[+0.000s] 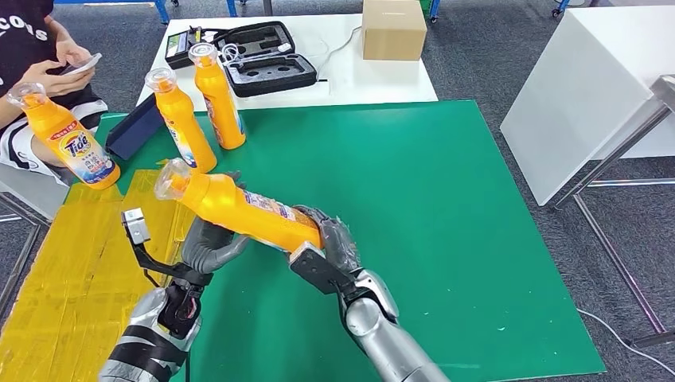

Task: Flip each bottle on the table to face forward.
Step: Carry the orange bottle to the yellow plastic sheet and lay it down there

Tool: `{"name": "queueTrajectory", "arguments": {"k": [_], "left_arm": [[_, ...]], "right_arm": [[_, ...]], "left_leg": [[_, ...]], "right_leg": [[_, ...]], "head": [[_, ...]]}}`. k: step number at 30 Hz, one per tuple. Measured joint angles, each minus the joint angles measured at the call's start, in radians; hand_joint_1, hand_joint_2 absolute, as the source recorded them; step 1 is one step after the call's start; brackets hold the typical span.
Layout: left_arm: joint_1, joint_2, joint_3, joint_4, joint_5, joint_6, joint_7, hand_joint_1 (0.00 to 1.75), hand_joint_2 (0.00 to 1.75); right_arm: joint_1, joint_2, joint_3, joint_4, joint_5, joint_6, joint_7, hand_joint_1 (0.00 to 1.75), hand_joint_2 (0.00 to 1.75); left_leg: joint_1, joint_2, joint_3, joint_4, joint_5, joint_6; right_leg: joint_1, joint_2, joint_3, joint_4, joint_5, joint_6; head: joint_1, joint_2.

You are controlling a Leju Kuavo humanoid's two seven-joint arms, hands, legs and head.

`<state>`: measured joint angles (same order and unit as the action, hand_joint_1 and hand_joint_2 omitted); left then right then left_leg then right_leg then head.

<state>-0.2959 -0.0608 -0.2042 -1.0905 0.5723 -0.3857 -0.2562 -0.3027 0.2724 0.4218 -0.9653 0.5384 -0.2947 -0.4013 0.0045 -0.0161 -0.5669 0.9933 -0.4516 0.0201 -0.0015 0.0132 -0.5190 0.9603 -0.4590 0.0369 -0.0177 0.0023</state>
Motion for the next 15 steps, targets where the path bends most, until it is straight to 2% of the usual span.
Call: {"name": "queueTrajectory", "arguments": {"k": [9, 15], "left_arm": [[-0.009, -0.004, -0.001, 0.014, 0.037, -0.031, -0.001, 0.0, 1.75], [-0.009, -0.004, 0.0, 0.023, 0.052, -0.035, -0.001, 0.0, 1.75]], "right_arm": [[-0.038, 0.05, 0.075, 0.078, 0.059, -0.058, 0.008, 1.73, 1.75], [-0.058, 0.062, 0.108, 0.129, 0.067, -0.078, 0.006, 1.73, 1.75]], "left_leg": [[0.0, 0.0, 0.0, 0.0, 0.0, 0.0], [0.0, 0.0, 0.0, 0.0, 0.0, 0.0]], "right_leg": [[0.0, 0.0, -0.001, 0.0, 0.0, 0.0], [0.0, 0.0, -0.001, 0.0, 0.0, 0.0]], "head": [[0.0, 0.0], [0.0, 0.0]]}}
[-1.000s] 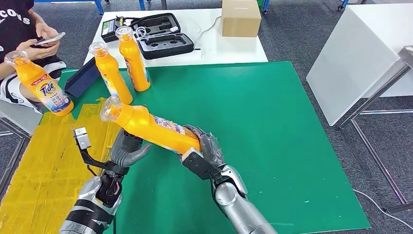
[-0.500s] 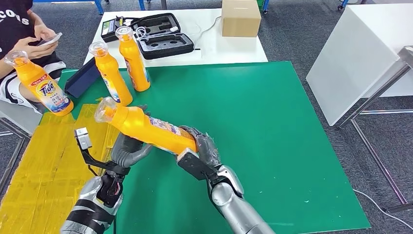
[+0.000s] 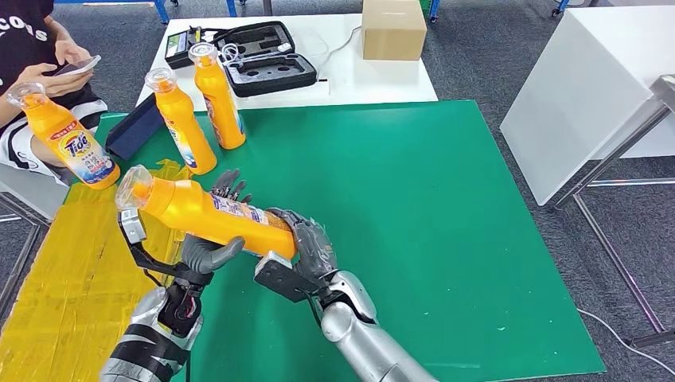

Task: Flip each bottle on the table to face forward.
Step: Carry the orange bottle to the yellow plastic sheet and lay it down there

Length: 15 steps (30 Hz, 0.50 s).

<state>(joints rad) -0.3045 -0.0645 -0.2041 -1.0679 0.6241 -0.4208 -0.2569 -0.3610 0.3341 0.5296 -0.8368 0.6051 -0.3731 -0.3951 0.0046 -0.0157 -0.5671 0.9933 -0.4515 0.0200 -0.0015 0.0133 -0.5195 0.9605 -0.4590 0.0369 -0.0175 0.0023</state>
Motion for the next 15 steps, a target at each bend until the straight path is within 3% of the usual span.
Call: {"name": "queueTrajectory", "arguments": {"k": [2, 6, 15], "left_arm": [[0.0, 0.0, 0.0, 0.004, 0.006, -0.001, 0.0, 0.0, 1.75], [0.002, 0.0, 0.001, 0.006, 0.016, 0.001, 0.0, 1.71, 1.75], [0.008, 0.0, 0.003, 0.006, 0.029, 0.023, 0.001, 1.75, 1.75]], "right_arm": [[-0.005, 0.003, 0.008, 0.011, 0.003, -0.005, 0.001, 1.73, 1.75], [-0.014, 0.005, 0.021, 0.028, 0.005, -0.01, 0.004, 1.72, 1.75], [-0.025, 0.005, 0.04, 0.058, 0.003, -0.025, 0.008, 1.72, 1.75]], "left_leg": [[0.0, 0.0, 0.0, 0.0, 0.0, 0.0], [0.0, 0.0, 0.0, 0.0, 0.0, 0.0], [0.0, 0.0, 0.0, 0.0, 0.0, 0.0]], "right_leg": [[0.0, 0.0, 0.0, 0.0, 0.0, 0.0], [0.0, 0.0, 0.0, 0.0, 0.0, 0.0], [0.0, 0.0, 0.0, 0.0, 0.0, 0.0]], "head": [[0.0, 0.0], [0.0, 0.0], [0.0, 0.0]]}}
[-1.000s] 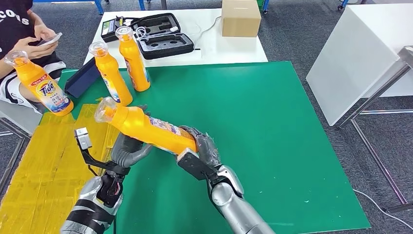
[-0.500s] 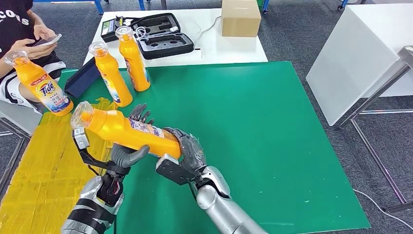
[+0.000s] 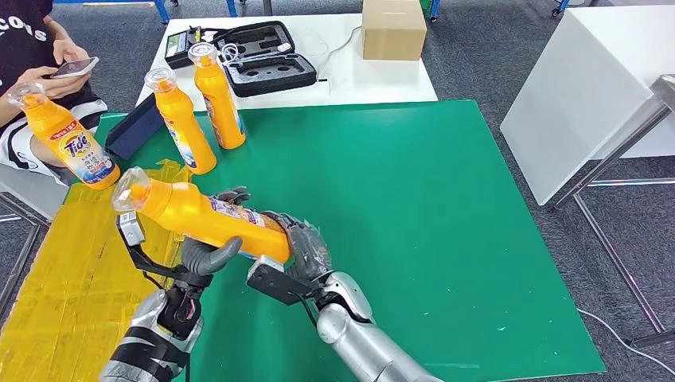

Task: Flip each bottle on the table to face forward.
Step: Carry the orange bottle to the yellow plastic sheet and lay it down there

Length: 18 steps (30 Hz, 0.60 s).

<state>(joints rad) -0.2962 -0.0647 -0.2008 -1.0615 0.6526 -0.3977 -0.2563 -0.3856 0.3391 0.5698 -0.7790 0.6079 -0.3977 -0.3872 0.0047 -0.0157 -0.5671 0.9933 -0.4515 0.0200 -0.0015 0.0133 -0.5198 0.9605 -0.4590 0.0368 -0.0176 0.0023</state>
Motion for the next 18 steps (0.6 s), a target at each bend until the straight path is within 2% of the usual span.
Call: {"name": "queueTrajectory", "arguments": {"k": [13, 17, 18], "left_arm": [[0.002, -0.002, 0.002, 0.0, -0.005, 0.007, -0.002, 1.75, 1.75], [0.007, -0.006, 0.003, -0.011, -0.007, 0.001, -0.017, 1.75, 1.75], [0.009, -0.007, 0.003, -0.019, -0.017, 0.006, -0.024, 1.75, 1.75]], "right_arm": [[0.0, 0.0, 0.005, 0.012, -0.004, -0.002, 0.0, 1.75, 1.75], [0.007, 0.0, 0.005, 0.014, -0.063, 0.01, -0.03, 0.0, 1.75], [0.013, 0.0, 0.003, 0.008, -0.091, 0.021, -0.045, 0.0, 1.75]], "left_leg": [[0.0, 0.0, 0.0, 0.0, 0.0, 0.0], [0.0, 0.0, 0.0, 0.0, 0.0, 0.0], [0.0, 0.0, 0.0, 0.0, 0.0, 0.0]], "right_leg": [[0.0, 0.0, 0.0, 0.0, 0.0, 0.0], [0.0, 0.0, 0.0, 0.0, 0.0, 0.0], [0.0, 0.0, 0.0, 0.0, 0.0, 0.0]], "head": [[0.0, 0.0], [0.0, 0.0], [0.0, 0.0]]}}
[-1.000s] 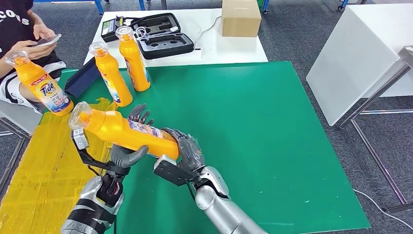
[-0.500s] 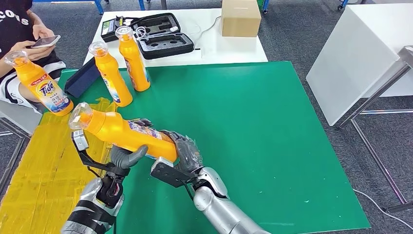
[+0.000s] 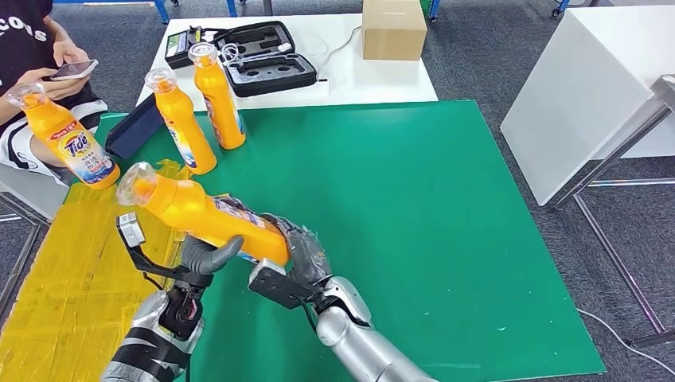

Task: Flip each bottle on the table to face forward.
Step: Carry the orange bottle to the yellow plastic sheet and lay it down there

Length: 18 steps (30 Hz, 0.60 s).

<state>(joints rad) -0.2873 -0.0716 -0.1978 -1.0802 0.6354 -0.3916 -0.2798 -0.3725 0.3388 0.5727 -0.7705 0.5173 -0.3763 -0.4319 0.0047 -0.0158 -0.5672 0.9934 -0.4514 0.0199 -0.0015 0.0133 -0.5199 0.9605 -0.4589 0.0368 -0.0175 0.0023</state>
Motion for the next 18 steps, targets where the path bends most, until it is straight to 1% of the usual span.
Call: {"name": "queueTrajectory", "arguments": {"k": [2, 3, 6, 8, 11, 12, 13, 15, 16, 18], "left_arm": [[0.004, -0.001, 0.002, -0.023, -0.054, 0.042, -0.025, 1.75, 1.75], [0.006, -0.001, 0.004, -0.04, -0.106, 0.083, -0.046, 1.75, 1.75], [0.009, 0.0, 0.018, -0.113, -0.349, 0.267, -0.114, 1.75, 1.75], [0.011, 0.002, 0.027, -0.163, -0.473, 0.356, -0.127, 1.75, 1.75], [0.012, 0.005, 0.035, -0.212, -0.562, 0.43, -0.131, 1.75, 1.75], [0.012, 0.006, 0.036, -0.226, -0.629, 0.488, -0.13, 1.75, 1.75], [0.013, 0.007, 0.037, -0.24, -0.727, 0.568, -0.125, 1.75, 1.75], [0.013, 0.012, 0.038, -0.267, -0.981, 0.744, -0.091, 1.75, 1.75], [0.013, 0.018, 0.04, -0.279, -1.103, 0.807, -0.063, 1.75, 1.75], [0.01, 0.037, 0.048, -0.297, -1.314, 0.876, 0.012, 1.75, 1.75]], "right_arm": [[0.019, -0.003, -0.011, -0.029, -0.058, 0.03, -0.021, 0.0, 1.75], [0.034, -0.006, -0.02, -0.056, -0.089, 0.048, -0.027, 0.0, 1.75], [0.091, -0.029, -0.057, -0.193, -0.164, 0.1, -0.027, 0.0, 1.75], [0.125, -0.048, -0.08, -0.288, -0.185, 0.122, -0.018, 0.0, 1.75], [0.158, -0.068, -0.102, -0.389, -0.194, 0.133, -0.013, 0.0, 1.75], [0.17, -0.073, -0.109, -0.421, -0.198, 0.131, -0.016, 0.0, 1.75], [0.184, -0.078, -0.116, -0.453, -0.204, 0.128, -0.022, 0.0, 1.75], [0.218, -0.09, -0.134, -0.534, -0.225, 0.123, -0.033, 0.0, 1.75], [0.235, -0.098, -0.144, -0.577, -0.237, 0.123, -0.035, 0.0, 1.75], [0.268, -0.116, -0.166, -0.669, -0.256, 0.13, -0.034, 0.0, 1.75]], "left_leg": [[0.0, 0.0, 0.0, 0.0, 0.0, 0.0], [0.0, 0.0, 0.0, 0.0, 0.0, 0.0], [0.0, -0.001, -0.001, 0.0, 0.0, 0.0], [0.0, -0.002, -0.001, 0.0, 0.0, 0.0], [0.0, -0.001, -0.001, 0.0, 0.0, 0.0], [0.0, -0.001, -0.001, 0.0, 0.0, 0.0], [0.0, -0.001, -0.001, 0.0, 0.0, 0.0], [0.0, -0.002, -0.001, 0.0, 0.0, 0.0], [0.0, -0.002, -0.001, 0.0, 0.0, 0.0], [0.0, -0.002, -0.001, 0.0, 0.0, 0.0]], "right_leg": [[0.0, 0.0, 0.0, 0.0, 0.0, 0.0], [0.0, 0.0, 0.0, 0.0, 0.0, 0.0], [0.0, 0.0, -0.001, 0.0, 0.0, 0.0], [0.0, -0.001, -0.001, 0.0, 0.0, 0.0], [0.0, -0.001, -0.001, 0.0, 0.0, 0.0], [0.0, -0.001, -0.001, 0.0, 0.0, 0.0], [0.0, -0.001, -0.001, 0.0, 0.0, 0.0], [0.0, -0.001, -0.001, 0.0, 0.0, 0.0], [0.0, -0.001, -0.001, 0.0, 0.0, 0.0], [0.0, -0.001, -0.001, 0.0, 0.0, 0.0]], "head": [[0.0, 0.0], [0.0, 0.0], [0.0, 0.0], [0.0, 0.0], [0.0, 0.0], [0.0, 0.0], [0.0, 0.0], [0.0, 0.0], [0.0, 0.0], [0.0, 0.0]]}}
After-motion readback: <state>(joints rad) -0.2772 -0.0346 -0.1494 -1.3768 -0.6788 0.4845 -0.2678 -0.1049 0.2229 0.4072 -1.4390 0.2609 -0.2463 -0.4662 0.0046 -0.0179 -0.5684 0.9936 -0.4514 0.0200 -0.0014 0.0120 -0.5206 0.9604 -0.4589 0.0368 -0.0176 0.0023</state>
